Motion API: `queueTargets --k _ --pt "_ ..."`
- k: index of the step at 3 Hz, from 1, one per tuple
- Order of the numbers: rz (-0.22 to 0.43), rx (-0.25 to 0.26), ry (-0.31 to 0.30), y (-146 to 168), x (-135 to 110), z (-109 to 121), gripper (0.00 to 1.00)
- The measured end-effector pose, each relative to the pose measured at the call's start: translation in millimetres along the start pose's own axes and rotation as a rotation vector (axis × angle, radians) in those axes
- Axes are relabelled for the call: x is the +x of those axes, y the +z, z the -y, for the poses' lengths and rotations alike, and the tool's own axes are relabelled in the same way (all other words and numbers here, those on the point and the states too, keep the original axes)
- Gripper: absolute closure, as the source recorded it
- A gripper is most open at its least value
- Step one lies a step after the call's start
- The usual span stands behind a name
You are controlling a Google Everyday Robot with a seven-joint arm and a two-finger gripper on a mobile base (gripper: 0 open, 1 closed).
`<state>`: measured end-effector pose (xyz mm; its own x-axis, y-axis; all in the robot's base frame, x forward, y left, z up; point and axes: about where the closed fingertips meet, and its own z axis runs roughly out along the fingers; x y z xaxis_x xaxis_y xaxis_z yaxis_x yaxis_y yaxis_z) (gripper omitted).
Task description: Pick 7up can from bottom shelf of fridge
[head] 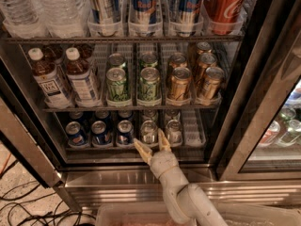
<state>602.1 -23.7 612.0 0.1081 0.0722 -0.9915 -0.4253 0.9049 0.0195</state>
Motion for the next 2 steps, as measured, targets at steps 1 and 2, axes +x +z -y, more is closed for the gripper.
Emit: queueTargets --k 1,2 --pt "-0.003 -0.01 -0.005 13.2 -0.6 0.1 0.31" --pt "-0.013 -0.023 -0.009 24.3 2.9 -2.2 0.31"
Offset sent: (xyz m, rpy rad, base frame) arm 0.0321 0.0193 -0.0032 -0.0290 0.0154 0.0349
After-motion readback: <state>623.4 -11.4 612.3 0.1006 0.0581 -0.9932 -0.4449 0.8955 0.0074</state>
